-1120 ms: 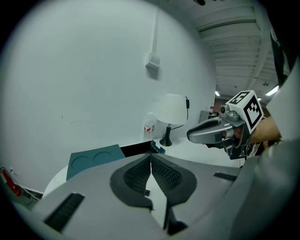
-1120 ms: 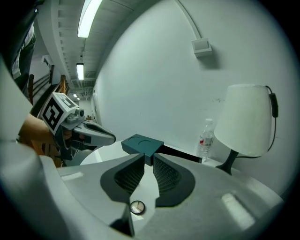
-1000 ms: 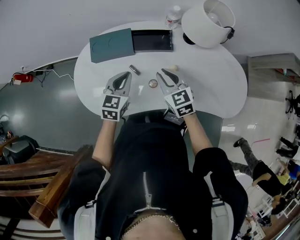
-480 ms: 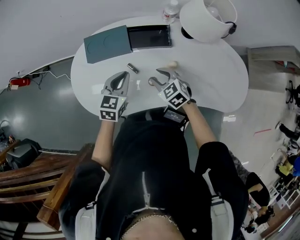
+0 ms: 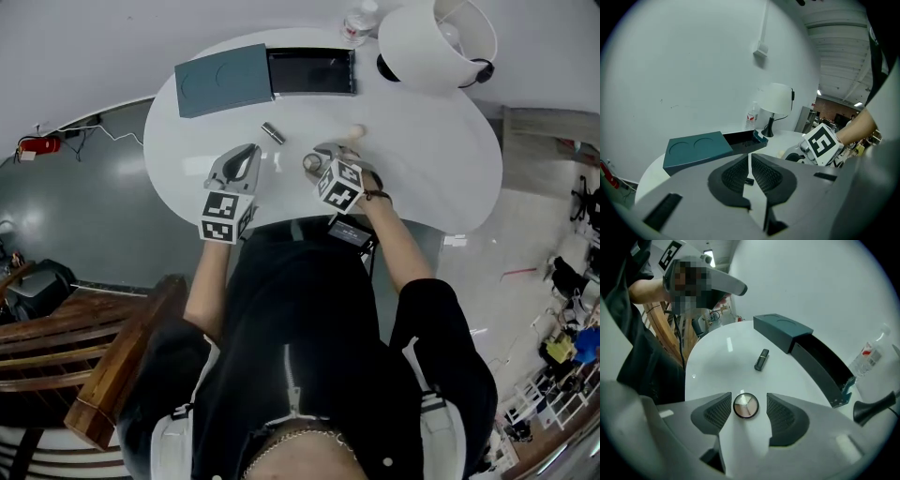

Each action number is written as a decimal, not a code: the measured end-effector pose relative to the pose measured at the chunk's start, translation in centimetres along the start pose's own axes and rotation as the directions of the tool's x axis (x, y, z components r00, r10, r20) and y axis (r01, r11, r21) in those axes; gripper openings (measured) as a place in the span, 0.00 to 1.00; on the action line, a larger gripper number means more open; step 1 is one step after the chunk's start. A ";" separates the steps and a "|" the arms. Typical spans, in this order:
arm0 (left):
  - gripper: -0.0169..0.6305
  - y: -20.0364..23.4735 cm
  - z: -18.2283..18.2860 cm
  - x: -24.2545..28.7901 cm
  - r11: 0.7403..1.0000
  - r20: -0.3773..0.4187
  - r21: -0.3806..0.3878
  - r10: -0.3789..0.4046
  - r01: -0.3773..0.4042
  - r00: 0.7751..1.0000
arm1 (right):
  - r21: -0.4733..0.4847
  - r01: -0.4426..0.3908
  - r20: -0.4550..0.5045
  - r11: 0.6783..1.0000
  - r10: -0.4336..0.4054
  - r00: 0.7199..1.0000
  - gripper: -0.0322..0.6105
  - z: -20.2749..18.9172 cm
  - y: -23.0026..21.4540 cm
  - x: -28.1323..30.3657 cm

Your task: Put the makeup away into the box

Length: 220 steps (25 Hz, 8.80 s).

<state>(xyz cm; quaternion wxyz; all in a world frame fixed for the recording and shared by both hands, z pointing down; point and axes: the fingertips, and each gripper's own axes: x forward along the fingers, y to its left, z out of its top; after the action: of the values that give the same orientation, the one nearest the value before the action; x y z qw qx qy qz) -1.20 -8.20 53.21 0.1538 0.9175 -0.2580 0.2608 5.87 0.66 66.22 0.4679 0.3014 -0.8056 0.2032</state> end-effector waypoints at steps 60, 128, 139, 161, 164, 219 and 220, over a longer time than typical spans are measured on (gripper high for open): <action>0.05 6.8 -3.8 -1.0 0.981 -0.064 -0.130 0.134 -0.141 0.989 | 0.255 0.124 0.012 0.959 -0.131 0.991 0.37 11.6 -21.4 2.4; 0.05 -2.5 -1.1 1.2 0.994 -0.051 0.049 -0.091 0.093 0.995 | 0.392 0.292 0.165 0.872 -0.379 0.910 0.12 0.4 -16.0 -11.0; 0.05 -3.2 -1.4 1.9 0.991 -0.072 0.062 -0.110 0.115 0.991 | 0.359 0.258 0.040 0.897 -0.292 0.956 0.26 -4.9 -12.7 -8.0; 0.05 -2.3 -2.5 1.9 0.993 -0.097 0.044 -0.104 0.109 0.990 | 0.279 0.250 -0.058 0.927 -0.244 0.968 0.17 -6.6 -11.4 -5.6; 0.05 -2.2 -2.5 2.0 0.993 -0.095 0.042 -0.103 0.108 0.990 | 0.279 0.248 -0.049 0.928 -0.244 0.969 0.17 -6.1 -11.7 -6.0; 0.05 5.9 -5.1 -1.0 0.986 -0.101 -0.119 0.101 -0.113 0.990 | 0.231 0.175 0.006 0.957 -0.181 0.983 0.24 8.0 -19.6 1.5; 0.05 5.8 -5.0 -1.0 0.987 -0.100 -0.118 0.099 -0.111 0.990 | 0.233 0.172 0.013 0.957 -0.180 0.984 0.24 8.1 -19.5 1.2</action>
<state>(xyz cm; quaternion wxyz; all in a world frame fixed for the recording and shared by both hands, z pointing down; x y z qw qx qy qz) -7.09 -10.47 57.61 0.2080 0.8781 -0.3141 0.2950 13.44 -18.98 64.31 0.4320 0.4277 -0.7543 0.2478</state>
